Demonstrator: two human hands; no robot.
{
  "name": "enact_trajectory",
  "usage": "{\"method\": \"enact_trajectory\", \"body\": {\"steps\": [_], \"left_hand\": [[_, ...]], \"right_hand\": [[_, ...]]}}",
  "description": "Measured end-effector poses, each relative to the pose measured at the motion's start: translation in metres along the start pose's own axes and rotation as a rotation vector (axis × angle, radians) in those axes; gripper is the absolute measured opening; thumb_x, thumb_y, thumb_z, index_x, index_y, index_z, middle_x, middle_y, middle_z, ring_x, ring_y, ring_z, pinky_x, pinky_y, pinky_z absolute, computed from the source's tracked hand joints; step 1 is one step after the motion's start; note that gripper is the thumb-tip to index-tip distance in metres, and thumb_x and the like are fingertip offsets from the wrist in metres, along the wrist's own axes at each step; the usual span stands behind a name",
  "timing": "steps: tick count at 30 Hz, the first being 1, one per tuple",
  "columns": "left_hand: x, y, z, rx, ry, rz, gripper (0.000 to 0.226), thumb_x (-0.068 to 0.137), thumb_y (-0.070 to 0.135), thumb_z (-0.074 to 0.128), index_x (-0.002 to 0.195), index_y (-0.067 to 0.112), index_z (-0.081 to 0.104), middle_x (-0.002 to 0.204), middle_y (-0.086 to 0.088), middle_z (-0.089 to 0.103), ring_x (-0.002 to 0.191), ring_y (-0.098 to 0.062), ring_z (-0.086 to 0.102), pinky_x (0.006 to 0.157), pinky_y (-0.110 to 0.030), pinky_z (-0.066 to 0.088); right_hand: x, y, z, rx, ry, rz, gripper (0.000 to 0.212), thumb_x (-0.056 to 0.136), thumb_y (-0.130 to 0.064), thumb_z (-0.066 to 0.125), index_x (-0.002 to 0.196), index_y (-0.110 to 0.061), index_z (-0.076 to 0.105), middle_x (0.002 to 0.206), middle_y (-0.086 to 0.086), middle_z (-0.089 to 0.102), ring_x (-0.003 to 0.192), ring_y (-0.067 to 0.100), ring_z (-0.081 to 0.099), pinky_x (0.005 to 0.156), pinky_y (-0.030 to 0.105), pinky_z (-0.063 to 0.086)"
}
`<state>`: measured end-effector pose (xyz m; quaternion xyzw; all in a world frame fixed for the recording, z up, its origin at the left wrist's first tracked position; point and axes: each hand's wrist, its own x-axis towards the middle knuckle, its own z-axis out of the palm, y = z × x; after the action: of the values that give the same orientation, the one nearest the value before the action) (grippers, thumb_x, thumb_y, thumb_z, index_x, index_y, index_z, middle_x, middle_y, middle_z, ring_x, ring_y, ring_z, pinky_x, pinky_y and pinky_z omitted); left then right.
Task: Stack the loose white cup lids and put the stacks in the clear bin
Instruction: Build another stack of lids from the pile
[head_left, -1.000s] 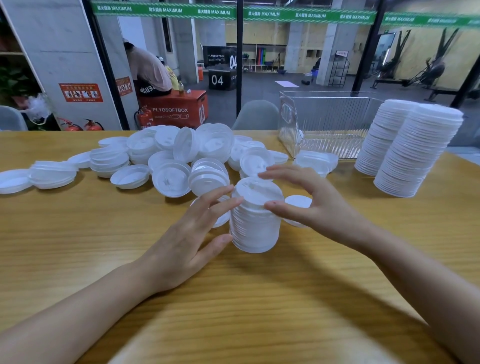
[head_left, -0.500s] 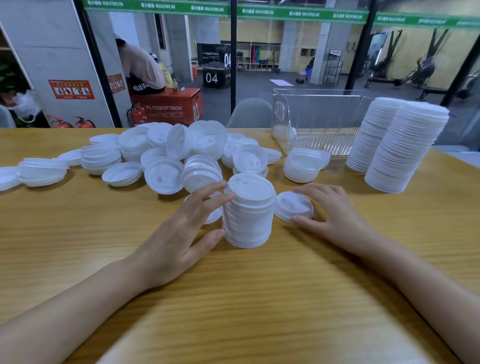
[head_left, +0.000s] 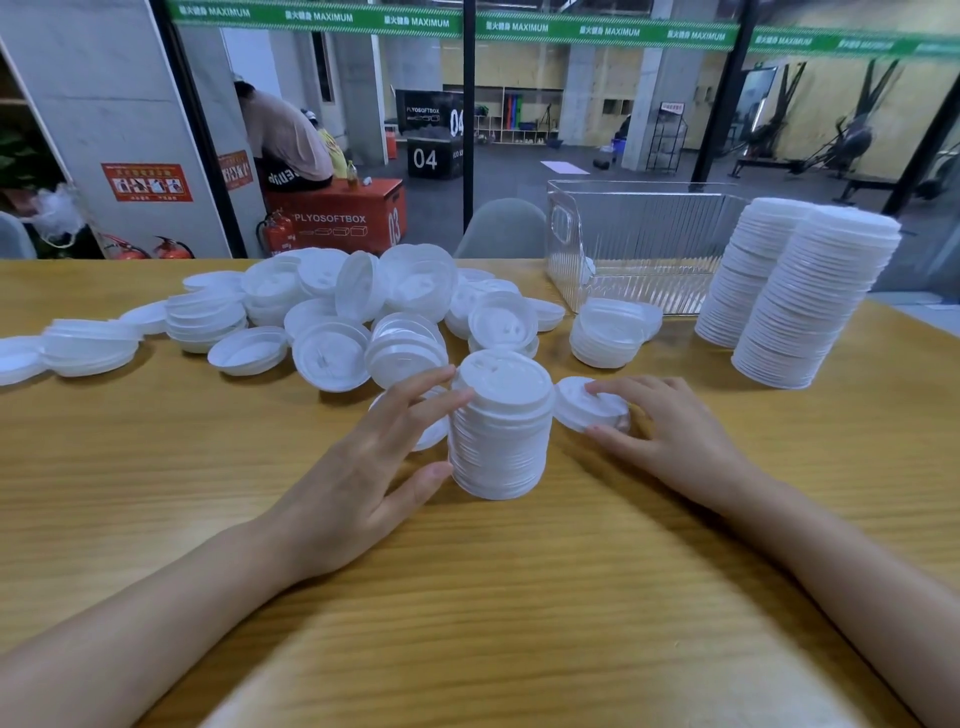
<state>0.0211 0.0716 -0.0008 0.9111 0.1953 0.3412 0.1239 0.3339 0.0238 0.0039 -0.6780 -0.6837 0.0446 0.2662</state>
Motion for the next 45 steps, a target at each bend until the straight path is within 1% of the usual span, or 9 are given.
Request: {"method": "enact_trajectory", "body": {"steps": [4,8,15,24,32,38,41,43,45], "left_hand": [[-0.001,0.0,0.0,0.0,-0.004,-0.007,0.054,0.099,0.041,0.044,0.149,0.044,0.023,0.157,0.015,0.022,0.136,-0.012,0.04,0.102,-0.029,0.042],[-0.002,-0.001,0.0,-0.012,0.01,-0.006,0.058,0.099,0.041,0.045,0.151,0.042,0.019,0.158,0.013,0.021,0.136,-0.012,0.04,0.104,-0.032,0.042],[-0.001,0.0,0.0,-0.037,0.051,-0.015,0.06,0.099,0.053,0.04,0.151,0.046,0.011,0.158,0.01,0.021,0.129,-0.008,0.045,0.104,-0.026,0.04],[-0.002,-0.002,0.0,-0.013,0.034,-0.017,0.057,0.1,0.052,0.039,0.151,0.038,0.017,0.16,0.01,0.019,0.138,-0.011,0.038,0.106,-0.031,0.039],[-0.002,-0.002,-0.001,0.003,-0.004,-0.027,0.053,0.101,0.049,0.039,0.15,0.04,0.022,0.158,0.015,0.02,0.139,-0.012,0.037,0.106,-0.028,0.041],[-0.001,-0.001,-0.001,-0.003,0.002,-0.027,0.052,0.101,0.052,0.038,0.15,0.041,0.023,0.158,0.015,0.02,0.139,-0.012,0.037,0.105,-0.032,0.041],[-0.002,-0.001,0.0,-0.013,0.002,-0.037,0.053,0.1,0.047,0.042,0.149,0.042,0.023,0.158,0.015,0.021,0.138,-0.012,0.039,0.103,-0.033,0.043],[-0.002,-0.001,0.0,-0.014,0.005,-0.039,0.054,0.099,0.045,0.043,0.149,0.042,0.024,0.158,0.015,0.022,0.137,-0.013,0.04,0.101,-0.033,0.045],[-0.001,-0.002,0.0,-0.013,0.006,-0.038,0.053,0.099,0.047,0.042,0.149,0.043,0.024,0.158,0.015,0.022,0.137,-0.014,0.04,0.101,-0.031,0.045]], "right_hand": [[-0.001,-0.011,-0.007,0.267,0.117,-0.009,0.033,0.086,-0.05,0.066,0.118,-0.046,0.059,0.12,-0.024,0.06,0.118,0.012,0.047,0.097,0.029,0.035],[0.002,-0.037,-0.025,0.44,0.113,-0.086,0.047,0.076,-0.065,0.06,0.118,-0.044,0.063,0.119,-0.023,0.064,0.115,0.002,0.054,0.095,0.026,0.04],[0.012,-0.073,-0.02,0.309,-0.002,-0.294,0.052,0.075,-0.064,0.062,0.12,-0.04,0.064,0.123,-0.025,0.06,0.118,0.005,0.047,0.099,0.021,0.036],[0.013,-0.072,-0.015,0.257,0.009,-0.351,0.051,0.074,-0.064,0.063,0.12,-0.041,0.065,0.129,-0.019,0.058,0.118,0.008,0.047,0.099,0.016,0.032],[0.008,-0.071,-0.011,0.308,0.017,-0.324,0.05,0.075,-0.065,0.062,0.121,-0.046,0.062,0.133,-0.021,0.056,0.125,0.007,0.047,0.107,0.026,0.034],[0.006,-0.068,-0.017,0.374,0.029,-0.318,0.052,0.079,-0.061,0.062,0.128,-0.041,0.058,0.132,-0.025,0.056,0.129,0.001,0.045,0.104,0.016,0.033],[0.017,-0.051,-0.023,0.358,0.051,-0.24,0.031,0.089,-0.053,0.063,0.119,-0.043,0.058,0.123,-0.025,0.059,0.116,-0.009,0.048,0.093,0.004,0.032],[0.027,-0.029,-0.019,0.252,0.083,-0.16,0.026,0.093,-0.043,0.062,0.118,-0.039,0.06,0.122,-0.017,0.061,0.116,0.001,0.05,0.095,0.012,0.035],[0.038,-0.007,-0.013,0.072,0.111,-0.058,0.034,0.093,-0.041,0.063,0.125,-0.031,0.061,0.128,-0.008,0.06,0.123,0.018,0.048,0.102,0.033,0.038]]}}
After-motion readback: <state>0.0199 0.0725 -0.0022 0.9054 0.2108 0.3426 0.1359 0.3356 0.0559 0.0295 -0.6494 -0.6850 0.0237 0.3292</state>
